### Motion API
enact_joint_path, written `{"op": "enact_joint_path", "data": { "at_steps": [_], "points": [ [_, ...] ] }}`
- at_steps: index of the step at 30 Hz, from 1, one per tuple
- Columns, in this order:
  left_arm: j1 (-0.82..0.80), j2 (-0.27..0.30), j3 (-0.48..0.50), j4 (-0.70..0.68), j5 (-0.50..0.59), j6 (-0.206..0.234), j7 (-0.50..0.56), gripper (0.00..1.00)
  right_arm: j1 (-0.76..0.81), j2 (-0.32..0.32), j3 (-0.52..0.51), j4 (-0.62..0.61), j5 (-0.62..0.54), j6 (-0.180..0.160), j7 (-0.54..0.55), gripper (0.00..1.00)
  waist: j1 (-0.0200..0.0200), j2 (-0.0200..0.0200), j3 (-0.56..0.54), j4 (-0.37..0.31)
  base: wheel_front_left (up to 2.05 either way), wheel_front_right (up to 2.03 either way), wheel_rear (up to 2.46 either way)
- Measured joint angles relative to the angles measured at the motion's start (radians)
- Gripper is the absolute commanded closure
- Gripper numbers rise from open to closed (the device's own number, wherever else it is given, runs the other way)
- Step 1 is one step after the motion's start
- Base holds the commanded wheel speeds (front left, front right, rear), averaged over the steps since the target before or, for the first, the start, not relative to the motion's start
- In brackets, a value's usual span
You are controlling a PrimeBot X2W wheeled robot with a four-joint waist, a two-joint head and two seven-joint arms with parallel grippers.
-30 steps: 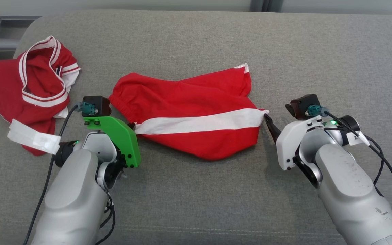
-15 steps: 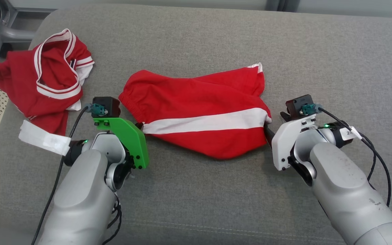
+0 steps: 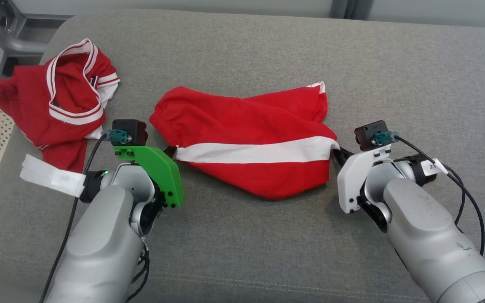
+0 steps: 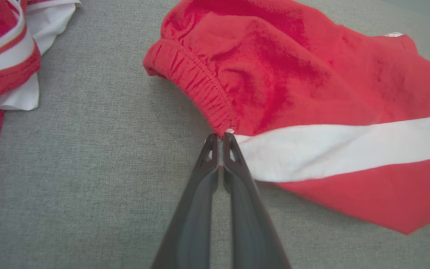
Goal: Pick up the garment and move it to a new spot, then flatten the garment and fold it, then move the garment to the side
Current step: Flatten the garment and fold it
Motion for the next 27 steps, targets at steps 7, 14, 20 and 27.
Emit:
{"op": "enact_joint_path", "data": {
  "at_steps": [7,14,20,27],
  "points": [
    [0.002,0.004,0.014,-0.032,-0.002,0.0,-0.096,1.0,-0.003,-0.033,-0.002,-0.024,0.016,0.0,-0.073,1.0,0.0,0.0,-0.034,-0.014,0.0,0.0,0.0],
    [0.0,0.006,0.039,-0.116,-0.015,-0.008,-0.18,1.0,-0.021,-0.108,-0.064,-0.122,0.005,0.0,-0.145,1.0,0.0,0.0,-0.084,-0.042,0.0,0.0,0.0],
    [-0.03,0.005,0.07,-0.208,-0.071,-0.021,-0.181,1.0,-0.035,-0.163,-0.121,-0.266,-0.033,0.0,-0.125,1.0,0.0,0.0,-0.109,-0.09,0.0,0.0,0.0],
    [-0.143,0.007,0.148,-0.296,-0.21,-0.03,-0.062,1.0,-0.118,-0.192,-0.079,-0.449,-0.063,0.0,-0.001,1.0,0.0,0.0,-0.084,-0.156,0.0,0.0,0.0]
  ]
}}
